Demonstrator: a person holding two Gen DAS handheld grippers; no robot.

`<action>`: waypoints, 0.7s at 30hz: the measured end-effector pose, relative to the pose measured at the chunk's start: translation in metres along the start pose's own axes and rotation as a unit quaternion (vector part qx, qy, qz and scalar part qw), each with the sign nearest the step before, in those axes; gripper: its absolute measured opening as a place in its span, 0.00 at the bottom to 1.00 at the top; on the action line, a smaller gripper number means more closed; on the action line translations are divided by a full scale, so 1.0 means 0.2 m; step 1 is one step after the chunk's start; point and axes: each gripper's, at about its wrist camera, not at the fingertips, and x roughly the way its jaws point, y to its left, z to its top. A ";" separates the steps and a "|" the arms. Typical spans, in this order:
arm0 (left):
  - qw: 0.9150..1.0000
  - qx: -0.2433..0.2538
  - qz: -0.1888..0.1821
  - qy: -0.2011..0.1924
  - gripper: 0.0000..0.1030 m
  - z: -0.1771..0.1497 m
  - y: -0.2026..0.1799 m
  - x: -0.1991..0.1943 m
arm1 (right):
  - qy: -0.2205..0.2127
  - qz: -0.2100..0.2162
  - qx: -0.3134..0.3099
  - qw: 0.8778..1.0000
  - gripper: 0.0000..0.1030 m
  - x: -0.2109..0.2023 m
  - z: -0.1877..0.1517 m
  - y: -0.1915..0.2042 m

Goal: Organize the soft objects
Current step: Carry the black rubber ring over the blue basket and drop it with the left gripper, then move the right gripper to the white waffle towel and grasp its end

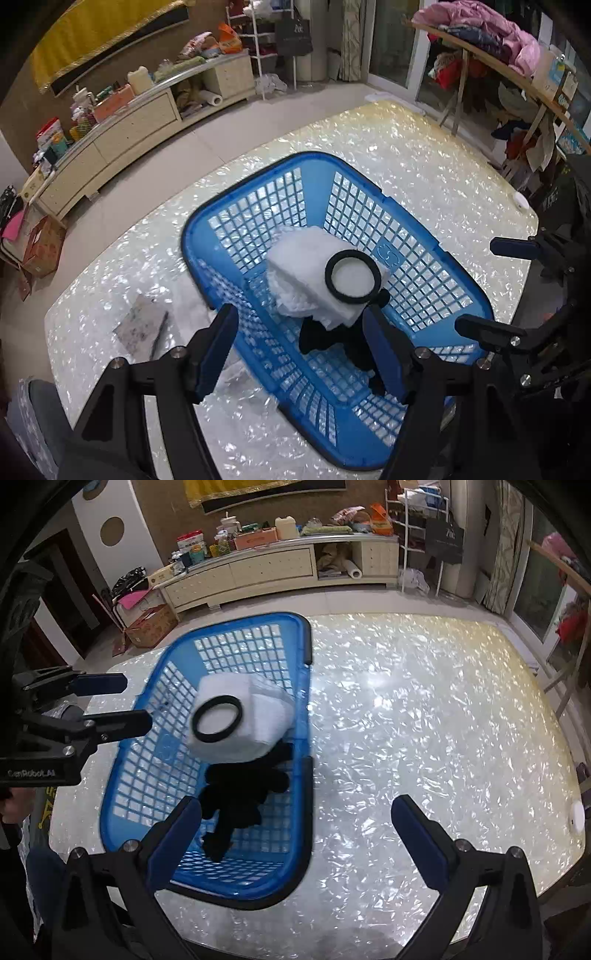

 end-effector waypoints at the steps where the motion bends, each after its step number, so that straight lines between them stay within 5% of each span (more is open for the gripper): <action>1: 1.000 -0.003 0.005 -0.003 0.80 -0.01 0.01 -0.02 | -0.002 0.000 -0.001 1.000 1.00 -0.01 0.01 0.02; 16: 0.998 -0.033 0.028 -0.047 0.89 -0.27 0.16 -0.36 | -0.024 -0.001 -0.038 0.999 1.00 -0.15 0.01 0.30; 21: 0.997 -0.047 0.040 -0.051 1.00 -0.38 0.23 -0.42 | -0.024 0.003 -0.059 0.998 1.00 -0.14 0.02 0.42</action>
